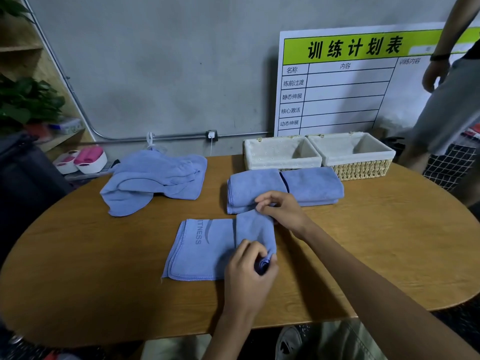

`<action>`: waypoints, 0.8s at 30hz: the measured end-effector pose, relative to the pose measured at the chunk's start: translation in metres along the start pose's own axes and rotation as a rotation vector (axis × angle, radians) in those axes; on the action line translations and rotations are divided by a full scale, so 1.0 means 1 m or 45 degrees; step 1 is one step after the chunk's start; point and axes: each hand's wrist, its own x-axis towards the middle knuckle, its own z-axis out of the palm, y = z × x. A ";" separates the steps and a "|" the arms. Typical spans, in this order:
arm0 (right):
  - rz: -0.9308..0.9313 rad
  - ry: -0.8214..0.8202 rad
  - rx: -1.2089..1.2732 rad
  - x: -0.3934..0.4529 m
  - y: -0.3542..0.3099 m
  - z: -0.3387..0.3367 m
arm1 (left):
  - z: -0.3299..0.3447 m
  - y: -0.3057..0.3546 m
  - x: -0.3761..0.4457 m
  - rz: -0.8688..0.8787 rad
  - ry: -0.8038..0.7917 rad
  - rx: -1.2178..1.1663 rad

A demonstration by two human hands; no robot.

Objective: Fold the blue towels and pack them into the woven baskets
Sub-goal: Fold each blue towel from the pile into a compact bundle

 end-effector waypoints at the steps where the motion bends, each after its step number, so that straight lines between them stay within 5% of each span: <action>1: -0.006 -0.010 0.012 0.001 -0.003 0.001 | -0.003 -0.001 0.000 -0.048 0.050 -0.080; 9: 0.020 -0.286 -0.089 0.019 -0.031 0.010 | -0.024 -0.004 0.001 -0.436 0.278 -0.527; 17: 0.067 -0.938 -0.305 0.048 -0.052 0.006 | -0.047 -0.014 0.006 -0.596 0.401 -0.724; 24: 0.010 -0.973 -0.351 0.059 -0.055 0.021 | -0.069 -0.029 0.014 -0.707 0.499 -0.743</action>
